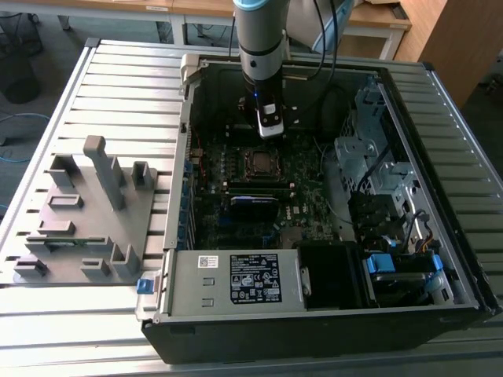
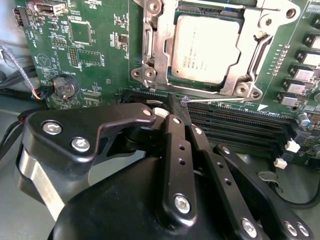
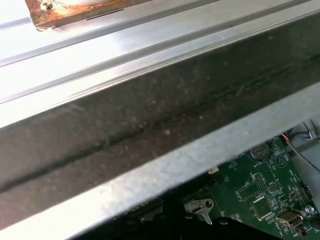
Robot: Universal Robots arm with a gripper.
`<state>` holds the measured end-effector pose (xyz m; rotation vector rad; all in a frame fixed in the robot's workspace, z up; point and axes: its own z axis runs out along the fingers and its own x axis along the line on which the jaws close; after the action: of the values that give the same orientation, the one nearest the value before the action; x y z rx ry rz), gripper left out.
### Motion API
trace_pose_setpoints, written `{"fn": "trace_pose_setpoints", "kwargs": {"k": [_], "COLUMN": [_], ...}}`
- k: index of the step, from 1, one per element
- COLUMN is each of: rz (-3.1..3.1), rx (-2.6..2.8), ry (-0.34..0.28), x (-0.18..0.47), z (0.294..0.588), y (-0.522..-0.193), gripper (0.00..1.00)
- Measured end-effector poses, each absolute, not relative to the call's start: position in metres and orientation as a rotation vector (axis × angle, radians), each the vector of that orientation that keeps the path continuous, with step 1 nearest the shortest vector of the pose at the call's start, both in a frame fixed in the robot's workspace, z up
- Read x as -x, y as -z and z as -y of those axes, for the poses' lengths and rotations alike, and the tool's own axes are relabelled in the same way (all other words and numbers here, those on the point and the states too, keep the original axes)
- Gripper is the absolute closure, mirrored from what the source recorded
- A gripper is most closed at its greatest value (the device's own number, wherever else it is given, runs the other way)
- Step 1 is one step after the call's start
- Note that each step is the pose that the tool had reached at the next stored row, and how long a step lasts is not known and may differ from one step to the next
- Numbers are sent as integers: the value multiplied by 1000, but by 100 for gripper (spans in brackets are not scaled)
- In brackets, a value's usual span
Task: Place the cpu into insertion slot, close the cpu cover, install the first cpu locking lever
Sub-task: 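Close the cpu cover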
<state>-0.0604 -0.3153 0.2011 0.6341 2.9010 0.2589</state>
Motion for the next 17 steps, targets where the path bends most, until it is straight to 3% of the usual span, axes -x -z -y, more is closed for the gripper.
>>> {"fn": "trace_pose_setpoints", "kwargs": {"k": [17], "rz": [-2891], "rx": [-632], "ry": [-273], "x": [61], "z": [315], "y": [-198], "gripper": [90]}}
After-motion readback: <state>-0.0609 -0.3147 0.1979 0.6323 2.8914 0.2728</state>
